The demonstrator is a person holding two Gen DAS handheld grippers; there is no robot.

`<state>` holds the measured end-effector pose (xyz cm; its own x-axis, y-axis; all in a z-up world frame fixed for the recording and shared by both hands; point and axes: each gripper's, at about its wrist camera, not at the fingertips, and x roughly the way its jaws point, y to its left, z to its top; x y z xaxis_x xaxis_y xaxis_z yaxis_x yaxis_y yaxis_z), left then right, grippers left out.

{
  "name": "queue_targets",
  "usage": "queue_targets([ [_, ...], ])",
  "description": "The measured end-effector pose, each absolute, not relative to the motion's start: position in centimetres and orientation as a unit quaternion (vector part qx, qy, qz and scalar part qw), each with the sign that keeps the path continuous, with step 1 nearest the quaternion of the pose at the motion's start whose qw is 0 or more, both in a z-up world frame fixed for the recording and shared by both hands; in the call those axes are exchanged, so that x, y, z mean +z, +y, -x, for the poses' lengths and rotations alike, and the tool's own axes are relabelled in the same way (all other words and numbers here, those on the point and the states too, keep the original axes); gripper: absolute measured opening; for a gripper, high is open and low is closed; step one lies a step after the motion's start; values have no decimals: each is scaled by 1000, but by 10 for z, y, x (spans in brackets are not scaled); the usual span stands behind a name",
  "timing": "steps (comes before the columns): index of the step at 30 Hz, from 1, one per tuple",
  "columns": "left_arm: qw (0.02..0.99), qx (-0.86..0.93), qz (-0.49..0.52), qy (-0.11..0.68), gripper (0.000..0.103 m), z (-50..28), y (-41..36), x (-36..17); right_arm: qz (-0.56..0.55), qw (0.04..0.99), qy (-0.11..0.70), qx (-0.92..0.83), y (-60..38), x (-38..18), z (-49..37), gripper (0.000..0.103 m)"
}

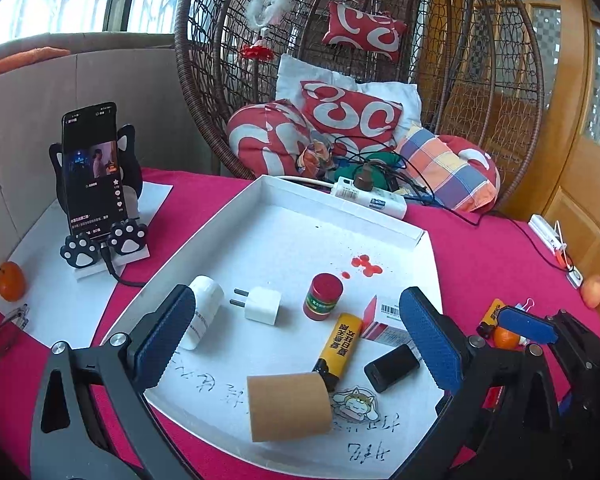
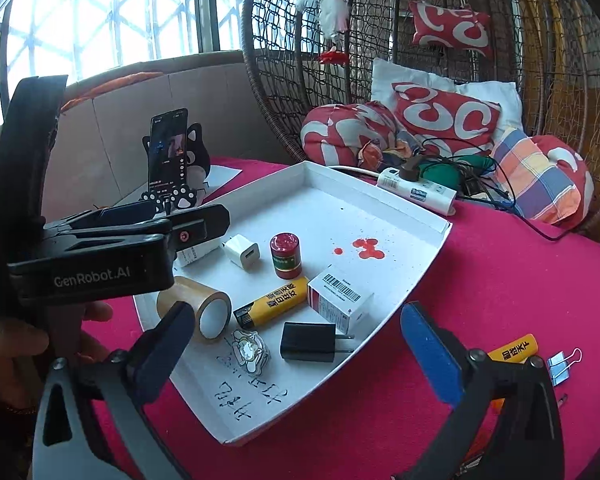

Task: Organize rigid objects
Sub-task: 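Open both tools in the tray and move them back toward the orange and clip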

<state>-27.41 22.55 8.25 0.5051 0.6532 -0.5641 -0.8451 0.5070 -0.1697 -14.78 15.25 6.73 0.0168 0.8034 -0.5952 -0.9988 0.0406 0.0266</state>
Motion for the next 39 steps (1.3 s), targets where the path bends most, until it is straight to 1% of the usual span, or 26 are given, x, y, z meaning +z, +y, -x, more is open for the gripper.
queue_targets([
  [12,848,433,208,224,103,262,212,90,171,705,238,646,131,80,123,103],
  [22,855,416,202,235,103,248,203,90,123,732,263,617,107,84,86,103],
  [33,864,400,187,244,103,234,192,94,61,773,232,587,77,101,63,103],
  [39,867,391,182,250,103,225,187,93,36,786,241,568,65,101,41,103],
])
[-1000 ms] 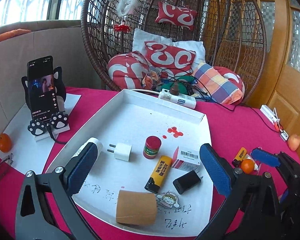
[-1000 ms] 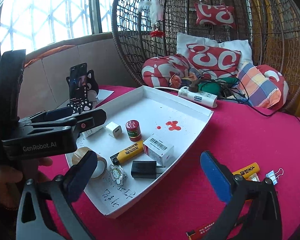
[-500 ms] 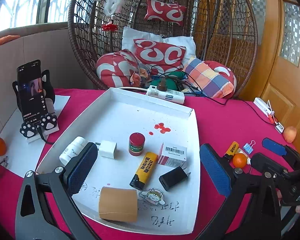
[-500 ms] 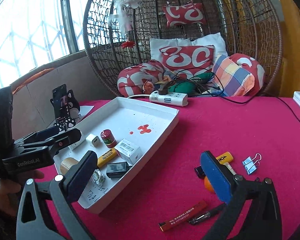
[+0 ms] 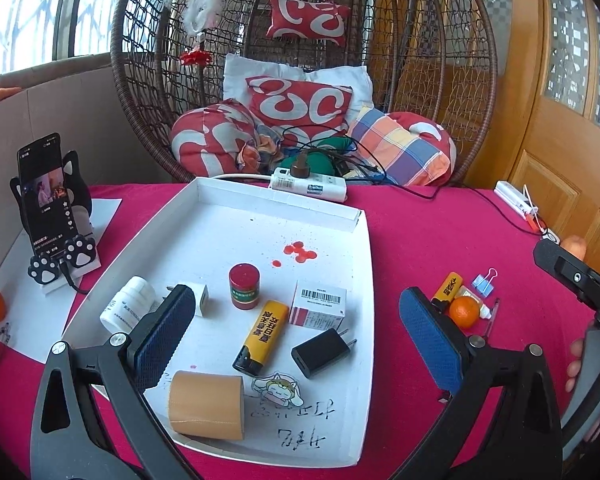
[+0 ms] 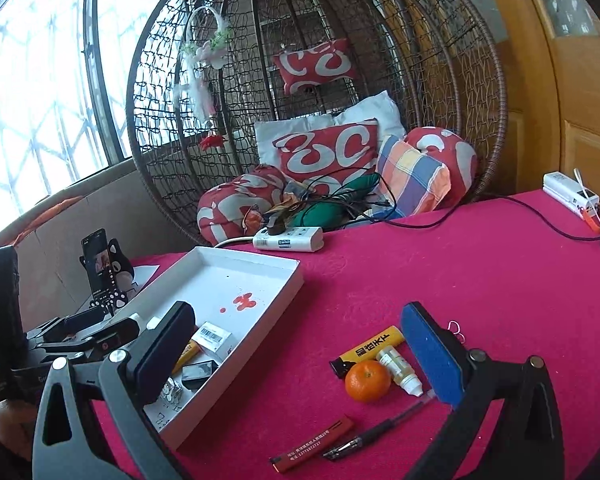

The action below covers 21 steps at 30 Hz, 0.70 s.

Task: Organize rigid objects
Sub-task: 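Open both tools in the tray and move them back toward the orange and clip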

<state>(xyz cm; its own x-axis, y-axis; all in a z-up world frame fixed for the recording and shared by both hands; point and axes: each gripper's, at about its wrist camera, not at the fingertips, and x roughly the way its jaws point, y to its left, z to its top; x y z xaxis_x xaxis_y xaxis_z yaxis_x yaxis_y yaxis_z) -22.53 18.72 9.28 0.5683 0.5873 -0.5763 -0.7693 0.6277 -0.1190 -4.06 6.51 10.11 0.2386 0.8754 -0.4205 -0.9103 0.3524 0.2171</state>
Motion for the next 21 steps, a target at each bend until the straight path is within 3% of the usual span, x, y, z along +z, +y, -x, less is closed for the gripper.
queue_targets([
  [21,880,349,158,281,103,191,164,88,-10,825,280,491,16,81,-20,103],
])
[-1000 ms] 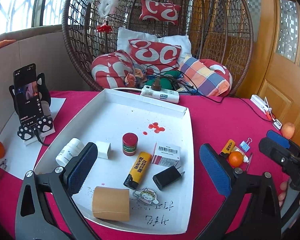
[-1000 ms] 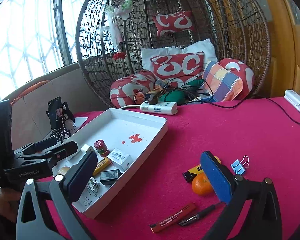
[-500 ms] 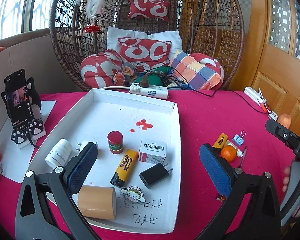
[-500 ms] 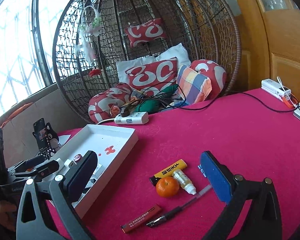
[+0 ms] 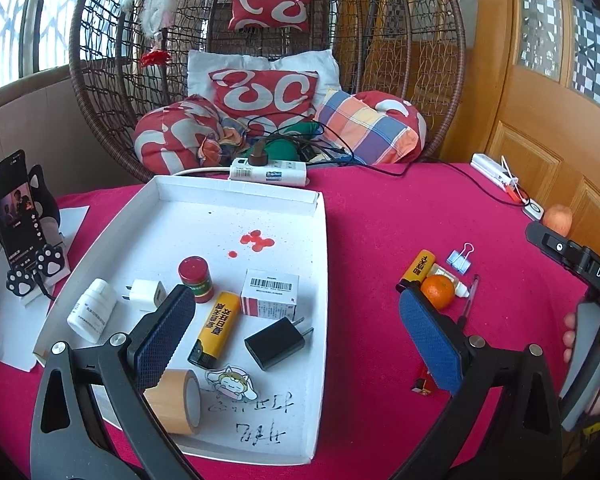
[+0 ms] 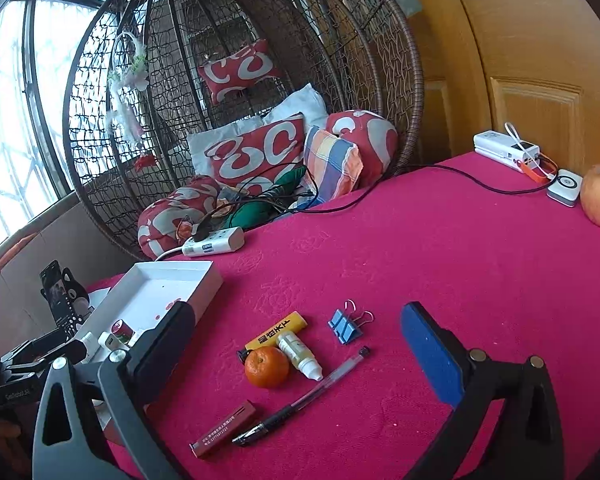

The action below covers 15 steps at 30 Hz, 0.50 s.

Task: Organize rigid objects
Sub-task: 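Open both tools in the tray and move them back toward the orange and clip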

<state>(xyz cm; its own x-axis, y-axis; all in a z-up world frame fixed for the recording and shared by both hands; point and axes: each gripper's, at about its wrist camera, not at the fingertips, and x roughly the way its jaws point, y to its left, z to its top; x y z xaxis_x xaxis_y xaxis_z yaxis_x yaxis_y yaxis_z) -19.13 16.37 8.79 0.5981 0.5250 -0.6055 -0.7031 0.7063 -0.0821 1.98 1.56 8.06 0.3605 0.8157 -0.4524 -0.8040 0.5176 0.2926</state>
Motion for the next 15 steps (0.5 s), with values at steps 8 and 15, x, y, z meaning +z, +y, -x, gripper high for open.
queue_targets([
  [8,884,324,151,300,103,174,153,82,-23,840,297,452,-5,67,-46,103],
  [15,886,307,150,313,103,163,147,77,-42,851,315,419,-28,57,-66,103],
])
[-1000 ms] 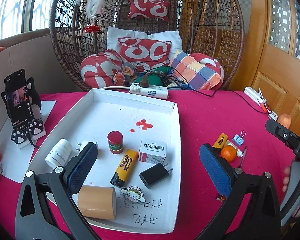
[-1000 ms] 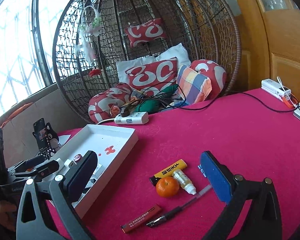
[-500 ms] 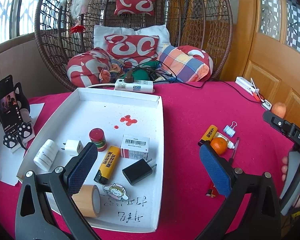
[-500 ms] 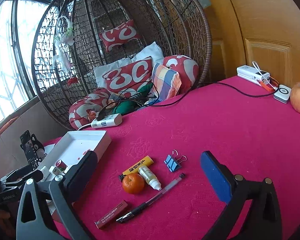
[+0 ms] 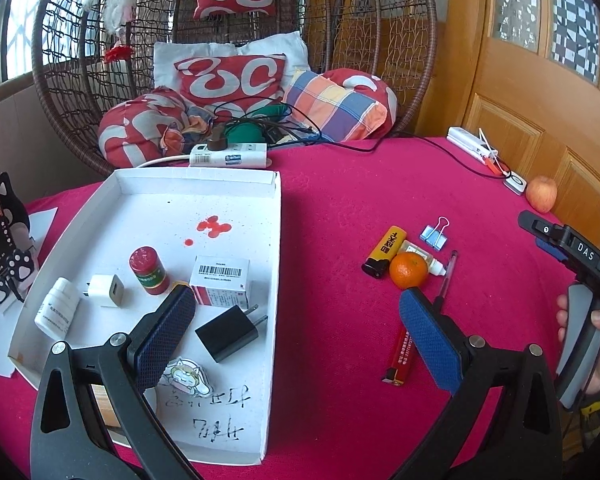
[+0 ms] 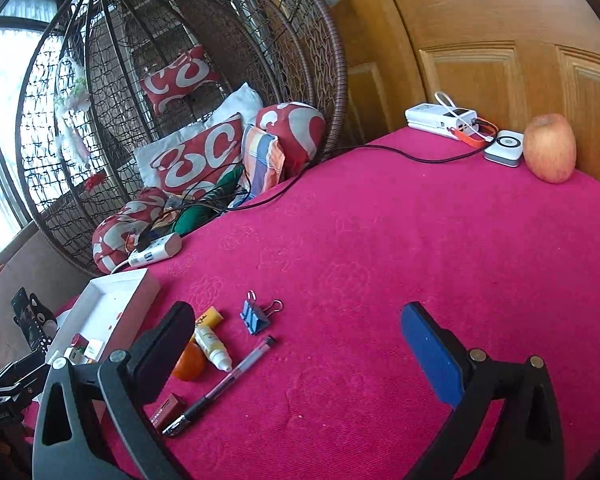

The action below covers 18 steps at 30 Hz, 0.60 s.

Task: Organize rigid objects
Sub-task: 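Open both tools in the tray and move them back toward the orange and clip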

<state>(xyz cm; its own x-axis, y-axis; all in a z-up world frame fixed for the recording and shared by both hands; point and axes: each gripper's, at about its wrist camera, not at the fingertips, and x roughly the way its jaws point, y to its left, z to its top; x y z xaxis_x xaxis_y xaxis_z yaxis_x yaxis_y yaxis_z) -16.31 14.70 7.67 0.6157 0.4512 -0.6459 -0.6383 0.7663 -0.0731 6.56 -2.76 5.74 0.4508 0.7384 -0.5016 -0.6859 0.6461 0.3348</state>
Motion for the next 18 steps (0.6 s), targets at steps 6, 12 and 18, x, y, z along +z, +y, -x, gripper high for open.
queue_targets([
  [6,892,260,163,332,103,149,141,68,-56,854,324,403,-38,53,-74,103],
  [12,891,184,174,376,103,101,133,53,-61,850,334,402,-40,47,-78,103],
  [18,883,155,145,419,71,42,125,32,-69,849,344,395,-47,42,-86,103],
])
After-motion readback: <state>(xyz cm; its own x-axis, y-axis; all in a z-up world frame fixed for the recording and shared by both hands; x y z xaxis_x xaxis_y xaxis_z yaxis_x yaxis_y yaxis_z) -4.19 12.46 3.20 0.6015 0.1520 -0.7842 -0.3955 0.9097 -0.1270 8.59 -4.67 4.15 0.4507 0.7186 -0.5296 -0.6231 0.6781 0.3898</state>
